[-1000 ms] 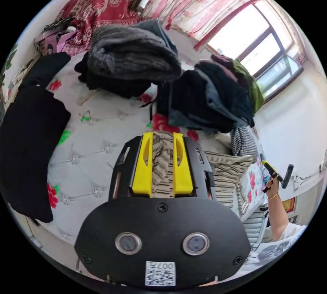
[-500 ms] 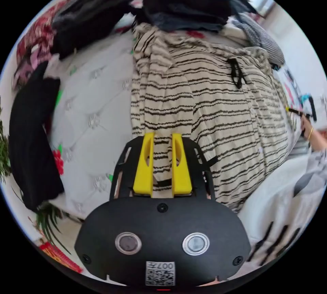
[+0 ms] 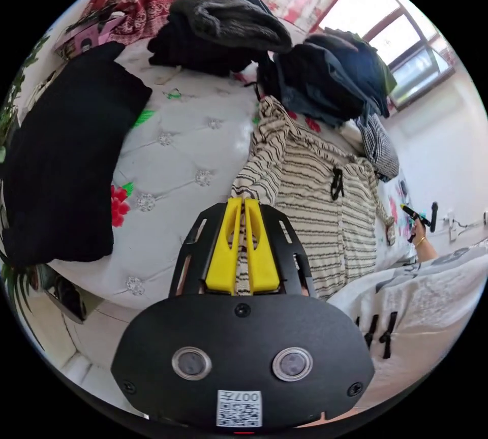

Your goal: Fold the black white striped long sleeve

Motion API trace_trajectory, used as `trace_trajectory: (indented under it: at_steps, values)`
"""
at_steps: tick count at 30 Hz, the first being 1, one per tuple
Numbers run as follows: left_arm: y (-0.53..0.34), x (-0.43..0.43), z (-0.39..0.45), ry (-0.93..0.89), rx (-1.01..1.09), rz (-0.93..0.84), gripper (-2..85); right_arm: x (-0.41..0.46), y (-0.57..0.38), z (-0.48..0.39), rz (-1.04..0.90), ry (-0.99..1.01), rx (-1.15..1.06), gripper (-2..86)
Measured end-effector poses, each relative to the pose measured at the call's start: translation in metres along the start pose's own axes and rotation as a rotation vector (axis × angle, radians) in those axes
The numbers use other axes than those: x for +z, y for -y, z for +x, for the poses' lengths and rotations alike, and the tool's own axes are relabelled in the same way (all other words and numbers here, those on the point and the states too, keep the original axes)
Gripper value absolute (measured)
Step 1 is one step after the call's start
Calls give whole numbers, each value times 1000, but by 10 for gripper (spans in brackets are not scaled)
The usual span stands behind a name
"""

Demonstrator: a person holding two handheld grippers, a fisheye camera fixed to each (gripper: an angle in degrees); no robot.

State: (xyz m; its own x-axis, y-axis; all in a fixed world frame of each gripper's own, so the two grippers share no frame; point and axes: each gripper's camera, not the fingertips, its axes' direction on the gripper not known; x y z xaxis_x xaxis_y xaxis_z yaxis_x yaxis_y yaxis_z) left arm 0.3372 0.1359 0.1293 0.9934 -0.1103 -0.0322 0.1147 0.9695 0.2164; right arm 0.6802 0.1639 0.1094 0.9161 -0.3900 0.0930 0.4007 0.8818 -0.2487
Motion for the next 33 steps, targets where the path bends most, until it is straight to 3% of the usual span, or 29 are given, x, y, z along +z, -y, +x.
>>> trace_trajectory:
  at_steps: [6,14,16,19,22,26,30,33]
  values:
    - [85,-4,-11,15,-50,97,-9,40,88,-148,12,196,-344,54]
    - [193,-31,-49,136,-144,257,11,148,164,-209,-333,128,-391,23]
    - [195,-32,-55,167,-173,260,39,140,181,-200,-238,40,-344,14]
    - [179,-37,-57,239,-183,255,61,99,209,-156,-37,178,-99,20]
    - [145,-46,-63,289,-218,227,57,91,214,-123,-21,413,15,29]
    - [79,-55,-58,178,-256,166,53,79,181,-120,-47,397,-52,35]
    - [9,-40,-20,68,-184,35,59,35,89,-107,16,346,-95,41]
    - [-33,-24,9,36,-133,-71,68,14,2,-85,-46,359,-114,45]
